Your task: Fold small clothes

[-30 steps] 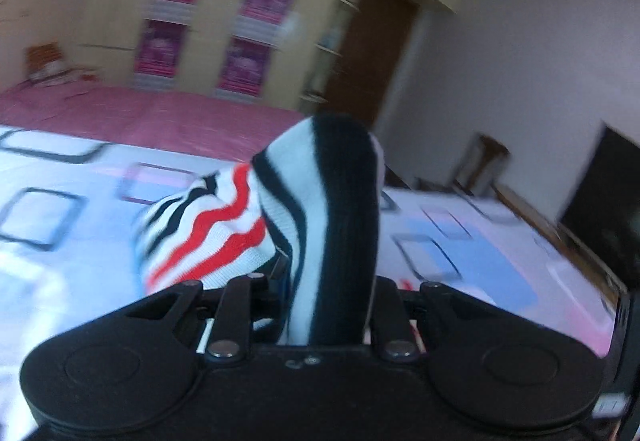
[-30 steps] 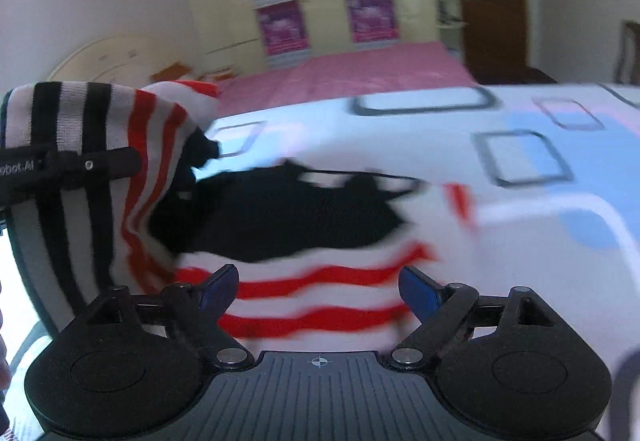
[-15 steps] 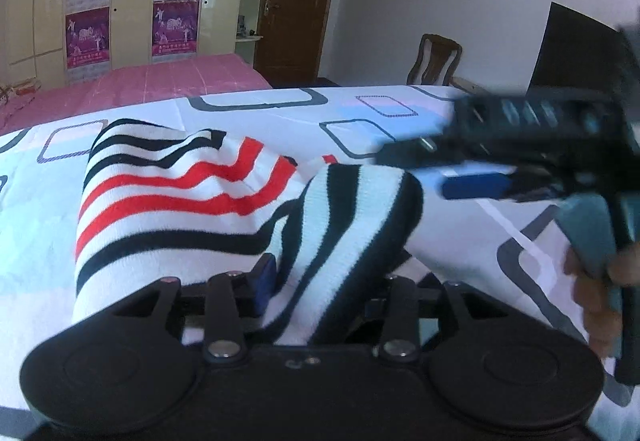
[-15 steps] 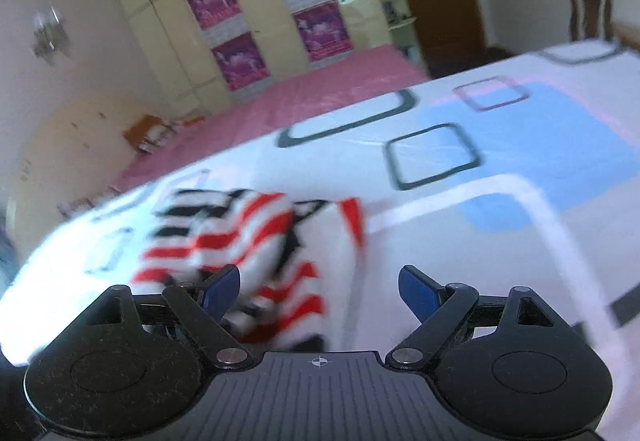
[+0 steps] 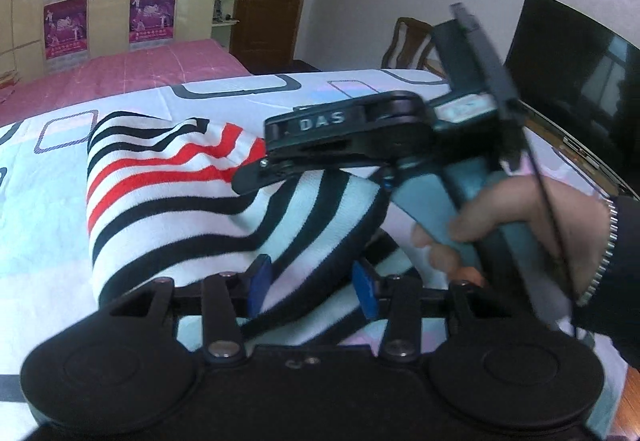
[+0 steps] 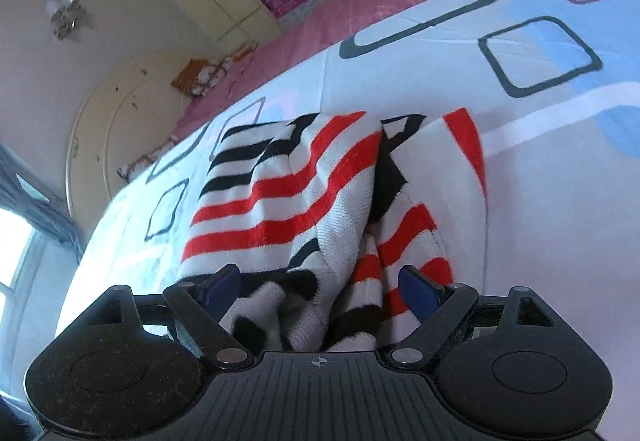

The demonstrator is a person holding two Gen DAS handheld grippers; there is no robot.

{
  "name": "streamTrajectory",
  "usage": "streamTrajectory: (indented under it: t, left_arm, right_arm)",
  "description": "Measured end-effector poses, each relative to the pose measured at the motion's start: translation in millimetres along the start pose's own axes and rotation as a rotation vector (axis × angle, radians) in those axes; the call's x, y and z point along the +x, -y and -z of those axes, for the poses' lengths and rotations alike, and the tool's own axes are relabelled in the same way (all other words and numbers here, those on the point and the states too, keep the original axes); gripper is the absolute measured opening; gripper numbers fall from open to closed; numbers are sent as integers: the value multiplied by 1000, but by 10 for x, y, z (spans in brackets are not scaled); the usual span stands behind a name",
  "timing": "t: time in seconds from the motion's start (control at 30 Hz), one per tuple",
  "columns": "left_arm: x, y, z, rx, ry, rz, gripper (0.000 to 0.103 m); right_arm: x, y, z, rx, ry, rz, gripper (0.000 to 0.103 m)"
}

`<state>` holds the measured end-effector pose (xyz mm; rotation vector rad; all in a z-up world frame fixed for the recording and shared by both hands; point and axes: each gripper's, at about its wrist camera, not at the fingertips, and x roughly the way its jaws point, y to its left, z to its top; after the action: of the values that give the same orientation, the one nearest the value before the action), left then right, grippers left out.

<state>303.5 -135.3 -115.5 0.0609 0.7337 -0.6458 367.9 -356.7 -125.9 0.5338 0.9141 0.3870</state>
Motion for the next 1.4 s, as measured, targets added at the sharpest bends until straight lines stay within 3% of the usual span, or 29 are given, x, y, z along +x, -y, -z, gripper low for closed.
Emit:
streamTrajectory:
  t: [0.03, 0.13, 0.2, 0.23, 0.33, 0.37, 0.43, 0.53, 0.63, 0.87, 0.97, 1.13, 1.4]
  left_arm:
    - [-32, -11, -3, 1, -2, 0, 49]
    - [-138, -57, -18, 3, 4, -5, 56]
    - [-291, -117, -7, -17, 24, -19, 57]
    - [-362, -184, -9, -39, 37, -30, 57]
    - [-542, -412, -16, -106, 72, -93, 61]
    - [-561, -492, -21, -120, 78, -116, 61]
    - [-529, -655, -34, -140, 74, -172, 61]
    - [-412, -857, -70, -188, 66, -216, 61]
    - [-311, -927, -91, -214, 56, -228, 61]
    - [-53, -895, -133, -235, 45, -158, 61]
    - [-8, -840, -53, -227, 27, -133, 64]
    - [-10, -810, 16, -227, 11, -118, 66]
    - [56, -925, 99, -250, -36, -112, 66]
  right_arm:
    - [6, -23, -3, -9, -3, -1, 86]
    - [56, -75, -28, -39, -17, 8, 67]
    - [94, -62, -15, -43, -24, 15, 66]
    - [97, -49, -14, -40, -26, 17, 65]
    - [79, 33, -8, -35, -19, 27, 48]
    - [91, 73, -8, -22, -17, 22, 47]
    - [111, 118, -3, -3, -11, 16, 47]
    - [140, 70, 14, -14, 4, 22, 33]
    - [102, -9, 17, -45, 47, 22, 24]
    - [-306, -98, 87, -130, 184, 70, 22]
    - [-251, 60, 184, -116, 174, 134, 22]
    - [-294, 206, 348, -63, 187, 155, 22]
    - [-464, 194, 366, 11, 174, 113, 24]
